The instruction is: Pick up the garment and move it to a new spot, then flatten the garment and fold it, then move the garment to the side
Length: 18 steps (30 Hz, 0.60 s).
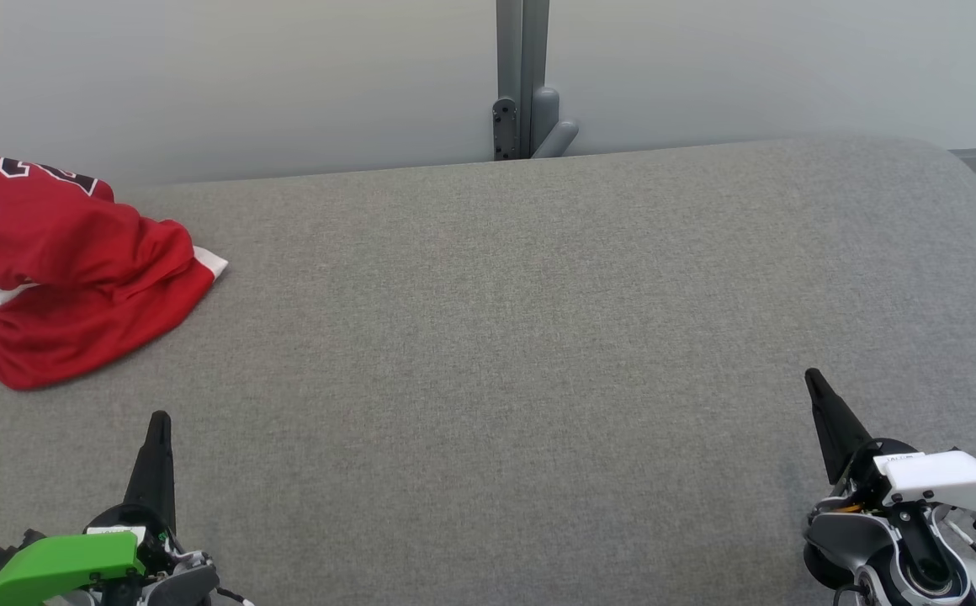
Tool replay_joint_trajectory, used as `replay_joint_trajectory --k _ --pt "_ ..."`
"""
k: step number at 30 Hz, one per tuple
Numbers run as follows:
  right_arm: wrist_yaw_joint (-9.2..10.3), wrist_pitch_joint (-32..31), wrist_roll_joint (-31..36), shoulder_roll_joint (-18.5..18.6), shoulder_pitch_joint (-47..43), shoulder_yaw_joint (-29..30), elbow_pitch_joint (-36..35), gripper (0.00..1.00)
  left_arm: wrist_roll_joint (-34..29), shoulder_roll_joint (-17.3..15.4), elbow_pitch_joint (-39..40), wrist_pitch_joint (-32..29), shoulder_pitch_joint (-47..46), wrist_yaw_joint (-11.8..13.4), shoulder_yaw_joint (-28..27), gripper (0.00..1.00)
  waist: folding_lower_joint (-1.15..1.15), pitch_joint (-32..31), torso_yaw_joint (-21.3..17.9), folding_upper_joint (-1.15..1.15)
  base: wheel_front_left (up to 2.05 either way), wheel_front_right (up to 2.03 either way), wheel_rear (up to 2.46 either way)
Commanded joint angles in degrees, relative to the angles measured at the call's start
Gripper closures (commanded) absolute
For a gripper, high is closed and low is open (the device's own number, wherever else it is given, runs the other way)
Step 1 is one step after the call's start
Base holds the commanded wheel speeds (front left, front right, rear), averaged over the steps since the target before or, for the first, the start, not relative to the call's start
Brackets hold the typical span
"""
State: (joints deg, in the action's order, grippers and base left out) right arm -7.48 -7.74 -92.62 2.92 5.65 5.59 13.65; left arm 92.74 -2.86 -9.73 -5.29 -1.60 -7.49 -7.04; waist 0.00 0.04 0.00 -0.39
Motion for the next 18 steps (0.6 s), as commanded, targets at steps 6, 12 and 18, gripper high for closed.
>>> replay_joint_trajectory --k 6,12,18 --pt "-0.02 -0.1 0.2 0.0 0.6 0.1 0.1 1.0 0.2 0.0 0.1 0.1 -0.7 -0.1 -0.1 1.0 0.0 0.0 0.0 0.39 0.0 0.0 0.0" --pt "-0.02 -0.1 0.2 0.0 0.6 0.1 0.1 1.0 0.2 0.0 0.1 0.1 -0.7 -0.1 -0.1 1.0 0.0 0.0 0.0 0.39 0.0 0.0 0.0" --pt "-0.02 -0.1 0.2 0.0 0.6 0.1 0.1 1.0 0.2 0.0 0.1 0.1 -0.7 -0.1 -0.1 1.0 0.0 0.0 0.0 0.39 0.0 0.0 0.0"
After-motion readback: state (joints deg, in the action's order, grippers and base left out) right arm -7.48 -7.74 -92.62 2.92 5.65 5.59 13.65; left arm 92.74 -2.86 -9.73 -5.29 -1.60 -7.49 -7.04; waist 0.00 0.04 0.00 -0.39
